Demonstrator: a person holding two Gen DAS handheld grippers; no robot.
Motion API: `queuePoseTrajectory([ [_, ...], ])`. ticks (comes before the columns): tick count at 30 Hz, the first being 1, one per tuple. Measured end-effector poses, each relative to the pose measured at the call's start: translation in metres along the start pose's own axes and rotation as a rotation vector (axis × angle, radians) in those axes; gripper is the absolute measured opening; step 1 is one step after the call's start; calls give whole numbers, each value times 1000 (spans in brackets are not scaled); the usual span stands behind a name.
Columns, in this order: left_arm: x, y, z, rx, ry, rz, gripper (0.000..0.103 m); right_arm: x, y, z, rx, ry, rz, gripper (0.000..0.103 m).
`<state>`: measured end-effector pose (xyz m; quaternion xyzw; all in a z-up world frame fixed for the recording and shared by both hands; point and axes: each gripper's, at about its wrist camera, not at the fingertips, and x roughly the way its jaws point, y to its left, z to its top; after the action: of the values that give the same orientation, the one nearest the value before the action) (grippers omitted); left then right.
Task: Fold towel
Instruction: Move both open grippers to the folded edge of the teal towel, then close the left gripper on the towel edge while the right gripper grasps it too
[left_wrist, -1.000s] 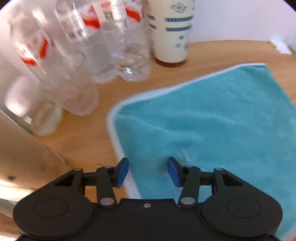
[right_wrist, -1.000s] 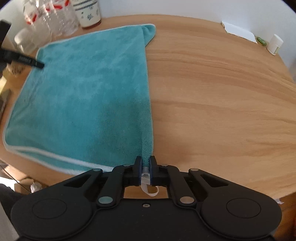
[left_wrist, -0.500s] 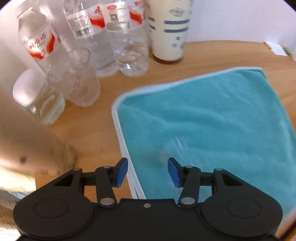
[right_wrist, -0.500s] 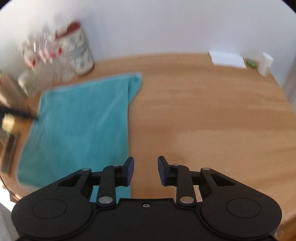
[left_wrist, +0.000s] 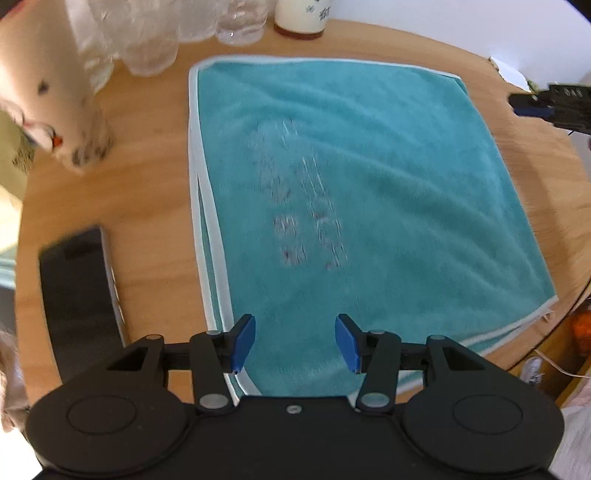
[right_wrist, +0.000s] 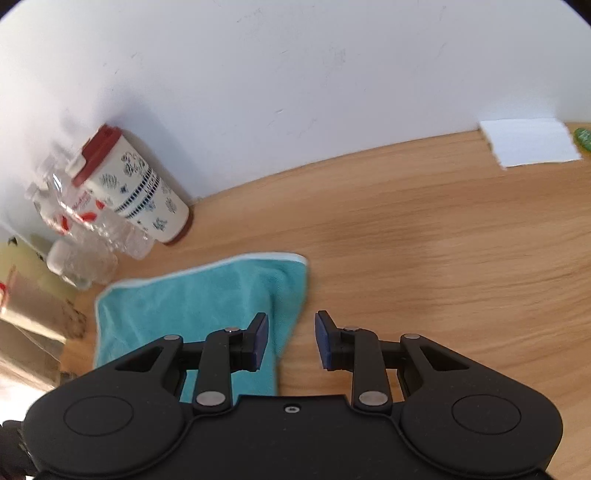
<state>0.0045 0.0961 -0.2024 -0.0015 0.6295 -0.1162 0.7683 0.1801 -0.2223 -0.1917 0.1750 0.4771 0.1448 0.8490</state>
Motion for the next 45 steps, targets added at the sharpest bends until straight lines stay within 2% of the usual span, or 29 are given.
queuePoseTrajectory([
  [4, -4, -1, -10, -5, 29, -13, 49, 4, 6, 6, -15, -8, -12, 32],
  [6, -6, -3, -14, -33, 28, 8, 49, 10, 6, 11, -48, 6, -31, 33],
  [7, -7, -4, -15, -50, 28, 21, 49, 13, 5, 15, -69, 22, -10, 33],
  [11, -14, -12, -22, -187, 5, 35, 49, 21, 2, 30, -154, 68, 55, 33],
  [14, -18, -24, -30, -339, -21, 68, 52, 35, 5, 49, -330, 129, 103, 33],
  [17, -14, -54, -42, -511, -38, 47, 52, 44, 9, 62, -493, 167, 137, 33],
  [21, -3, -94, -48, -618, -67, -25, 52, 57, 14, 76, -652, 206, 192, 33],
  [25, 10, -127, -46, -650, -60, -57, 52, 68, 22, 83, -760, 242, 222, 33],
  [29, 17, -143, -44, -649, -40, -38, 52, 80, 30, 84, -861, 257, 243, 50],
  [31, 25, -146, -42, -670, -17, -45, 52, 90, 34, 81, -912, 284, 248, 50],
  [36, 27, -146, -34, -710, -54, -51, 52, 101, 40, 77, -980, 333, 290, 49],
  [37, 26, -146, -32, -709, -59, -46, 47, 103, 42, 76, -991, 342, 298, 48],
  [38, 27, -146, -32, -713, -59, -41, 36, 104, 44, 75, -1003, 351, 305, 47],
  [39, 27, -146, -32, -721, -59, -35, 31, 106, 46, 74, -1016, 363, 313, 46],
  [40, 28, -147, -32, -728, -58, -31, 25, 108, 47, 73, -1028, 382, 321, 36],
  [41, 28, -147, -33, -737, -59, -31, 25, 110, 48, 72, -1034, 401, 332, 25],
  [42, 28, -145, -34, -750, -63, -33, 22, 111, 49, 71, -1042, 417, 340, 22],
  [43, 27, -145, -35, -758, -65, -33, 13, 111, 49, 70, -1053, 426, 346, 17],
  [44, 26, -146, -35, -764, -65, -32, 8, 111, 49, 70, -1064, 433, 351, 8],
  [45, 26, -147, -35, -763, -65, -28, 8, 111, 50, 70, -1074, 436, 357, 8],
])
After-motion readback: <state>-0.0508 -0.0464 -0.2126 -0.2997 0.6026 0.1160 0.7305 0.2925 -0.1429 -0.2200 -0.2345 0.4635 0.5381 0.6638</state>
